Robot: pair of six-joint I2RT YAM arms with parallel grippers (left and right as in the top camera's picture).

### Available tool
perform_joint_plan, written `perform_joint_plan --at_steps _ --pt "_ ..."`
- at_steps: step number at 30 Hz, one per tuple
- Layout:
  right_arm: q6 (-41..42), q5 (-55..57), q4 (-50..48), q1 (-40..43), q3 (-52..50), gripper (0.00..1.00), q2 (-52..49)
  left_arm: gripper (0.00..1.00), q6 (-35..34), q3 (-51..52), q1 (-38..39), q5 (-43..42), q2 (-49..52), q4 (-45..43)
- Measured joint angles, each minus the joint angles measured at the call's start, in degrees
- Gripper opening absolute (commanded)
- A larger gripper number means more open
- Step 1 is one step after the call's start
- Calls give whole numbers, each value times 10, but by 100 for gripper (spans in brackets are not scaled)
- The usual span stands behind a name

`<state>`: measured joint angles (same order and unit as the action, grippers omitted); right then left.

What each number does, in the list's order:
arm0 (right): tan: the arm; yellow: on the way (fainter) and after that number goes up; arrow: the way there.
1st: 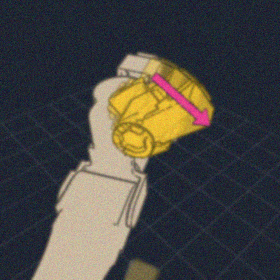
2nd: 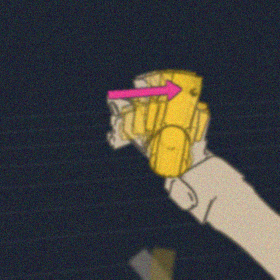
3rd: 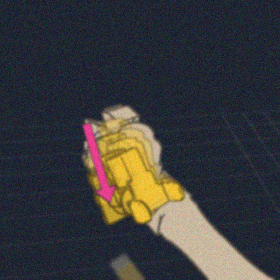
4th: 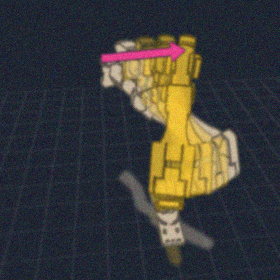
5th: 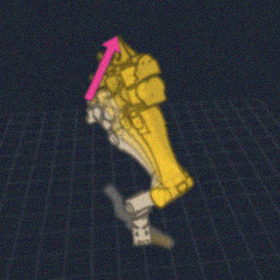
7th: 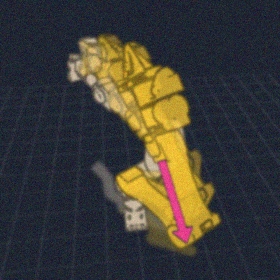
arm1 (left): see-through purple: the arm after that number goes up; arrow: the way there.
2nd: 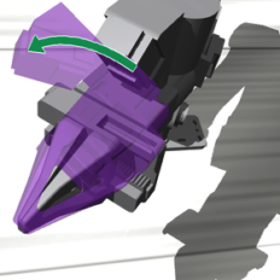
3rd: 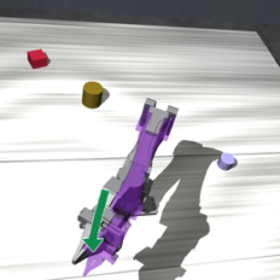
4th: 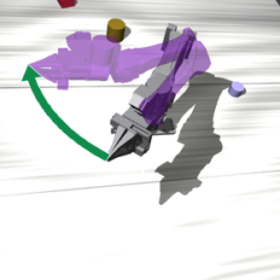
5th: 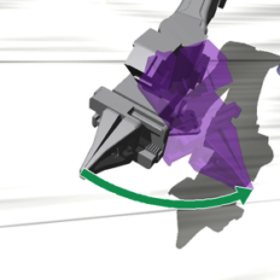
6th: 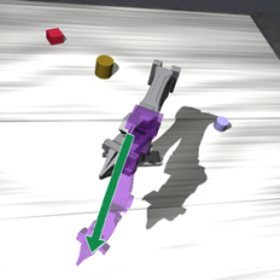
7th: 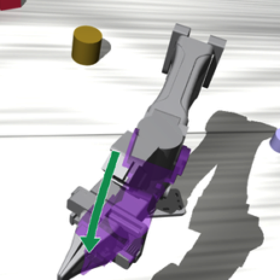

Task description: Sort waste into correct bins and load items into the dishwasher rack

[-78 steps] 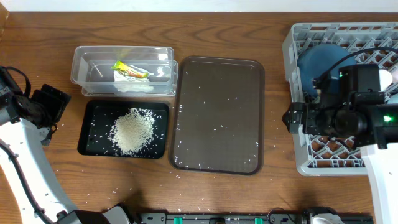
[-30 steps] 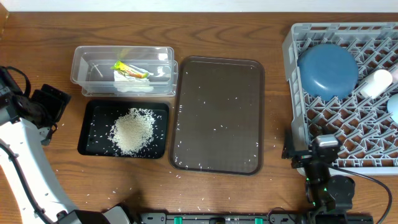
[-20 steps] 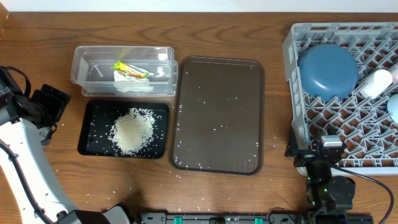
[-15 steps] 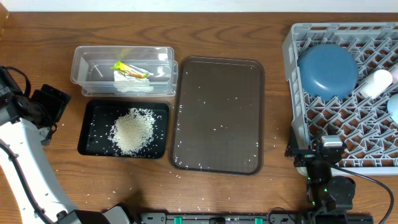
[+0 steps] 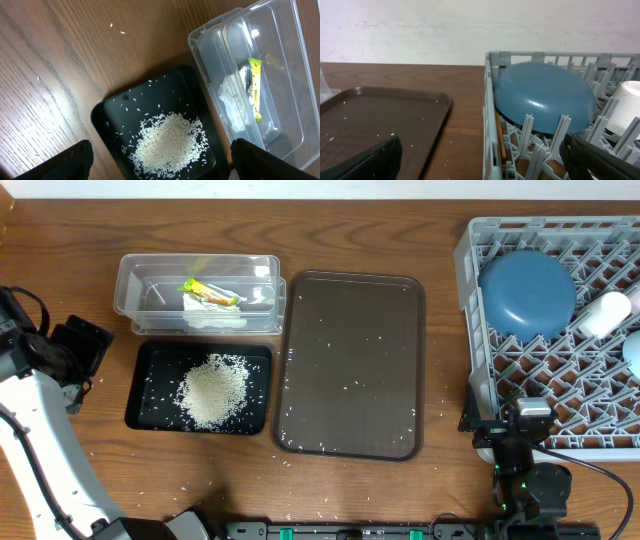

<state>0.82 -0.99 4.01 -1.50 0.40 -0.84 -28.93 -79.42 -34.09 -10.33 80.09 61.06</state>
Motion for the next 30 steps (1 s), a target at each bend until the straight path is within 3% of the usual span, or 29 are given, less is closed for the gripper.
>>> perform_joint_plan --at_steps 11,16,21,25,30 --pt "0 0 0 0 0 99 0 91 0 0 0 0 0 3" --pt "0 0 0 0 0 99 0 91 3 0 0 0 0 49" --pt "0 0 0 0 0 99 0 91 47 26 17 2 -2 65" --pt "0 4 0 0 0 99 0 91 102 123 64 2 -25 -14" --pt "0 5 0 0 0 99 0 91 132 296 144 1 -103 -220"
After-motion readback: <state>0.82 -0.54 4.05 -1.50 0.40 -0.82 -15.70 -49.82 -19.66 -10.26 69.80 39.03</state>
